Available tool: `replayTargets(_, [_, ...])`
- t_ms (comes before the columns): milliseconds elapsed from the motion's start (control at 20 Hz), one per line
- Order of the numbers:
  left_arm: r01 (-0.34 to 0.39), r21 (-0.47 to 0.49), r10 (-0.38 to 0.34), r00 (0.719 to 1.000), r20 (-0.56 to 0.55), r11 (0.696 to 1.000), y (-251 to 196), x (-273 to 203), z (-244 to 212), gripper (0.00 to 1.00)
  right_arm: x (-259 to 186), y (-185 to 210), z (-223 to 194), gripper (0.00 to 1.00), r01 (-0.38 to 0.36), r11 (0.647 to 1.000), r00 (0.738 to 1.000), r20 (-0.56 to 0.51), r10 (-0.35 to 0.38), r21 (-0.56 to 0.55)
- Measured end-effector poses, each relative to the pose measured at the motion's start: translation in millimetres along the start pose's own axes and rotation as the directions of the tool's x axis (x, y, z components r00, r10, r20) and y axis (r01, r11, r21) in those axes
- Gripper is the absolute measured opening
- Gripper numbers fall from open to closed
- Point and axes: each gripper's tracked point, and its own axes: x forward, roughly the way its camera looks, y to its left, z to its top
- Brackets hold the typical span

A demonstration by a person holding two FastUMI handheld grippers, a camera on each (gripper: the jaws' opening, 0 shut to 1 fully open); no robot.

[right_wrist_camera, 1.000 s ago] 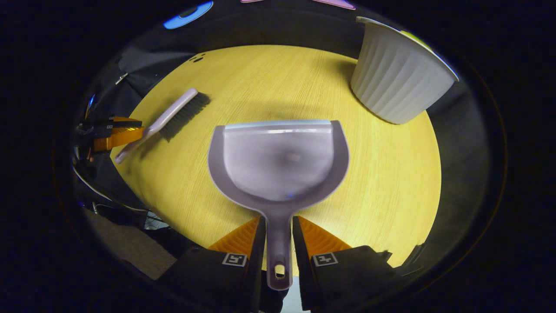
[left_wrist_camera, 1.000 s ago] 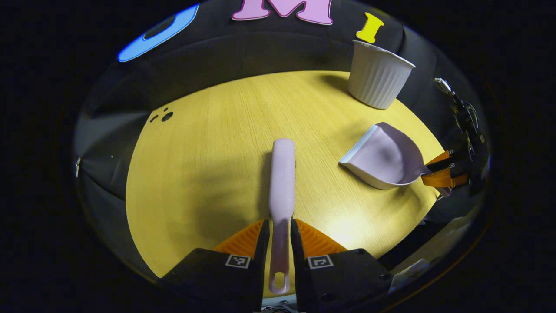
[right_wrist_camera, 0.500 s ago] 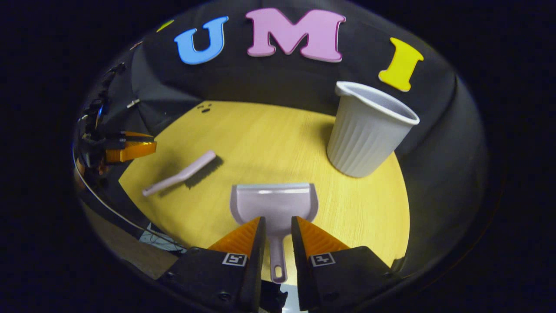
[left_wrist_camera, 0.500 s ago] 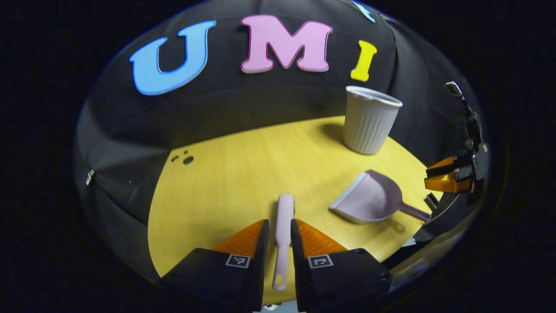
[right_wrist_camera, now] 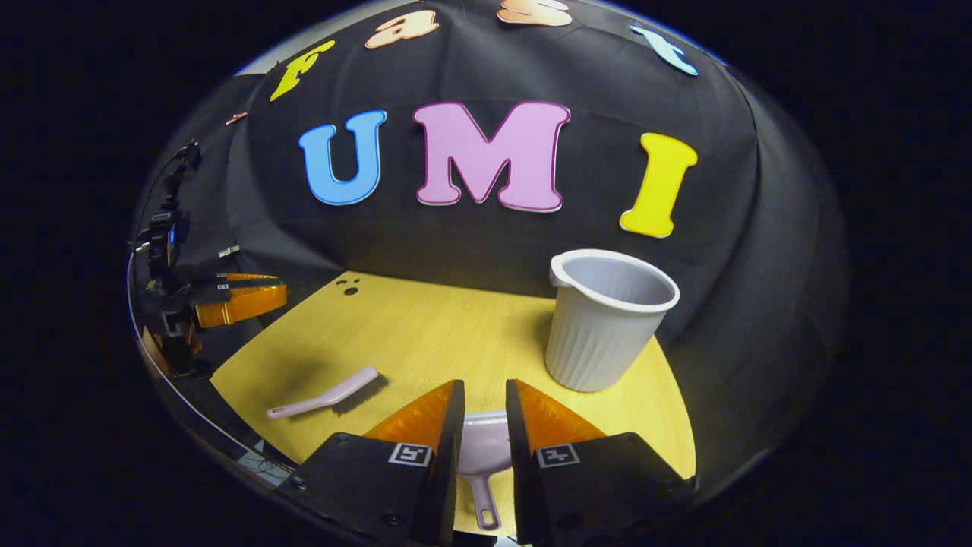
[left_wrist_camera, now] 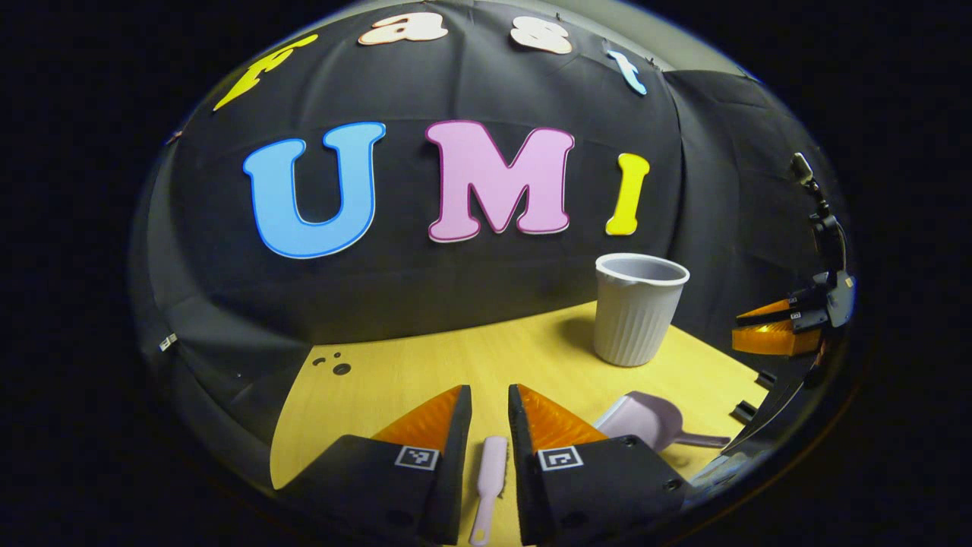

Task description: Pick up the small broom and dustpan from the desktop, sweep the trash into the dustpan with the broom, and then empty the trash into the garbage bin.

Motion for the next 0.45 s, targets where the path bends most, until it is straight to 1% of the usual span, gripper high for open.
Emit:
replayTargets(100, [-0.003,0.0,0.003,1.0,0.021,1.0,-6.8,-0.8,13.4,0.31,-5.6,-3.0,17.0,0.35,-0.006,1.0,0.999,0.032,0.007,-0.016])
replayTargets(150, [-0.019,0.01,0.019,0.999,0.037,1.0,-8.6,0.3,21.1,0.33,-6.8,-4.6,25.5,0.35,-0.015,0.999,0.999,0.052,0.017,-0.03])
replayTargets(300, [-0.072,0.034,0.069,0.995,0.067,0.997,-17.1,-5.2,34.4,0.33,-8.7,-6.8,42.3,0.34,-0.073,0.995,0.992,0.099,0.08,-0.073])
replayTargets(450, [-0.144,0.038,0.141,0.987,0.083,0.989,-24.1,-14.4,44.7,0.34,-16.1,-11.5,44.1,0.34,-0.139,0.984,0.982,0.112,0.152,-0.11])
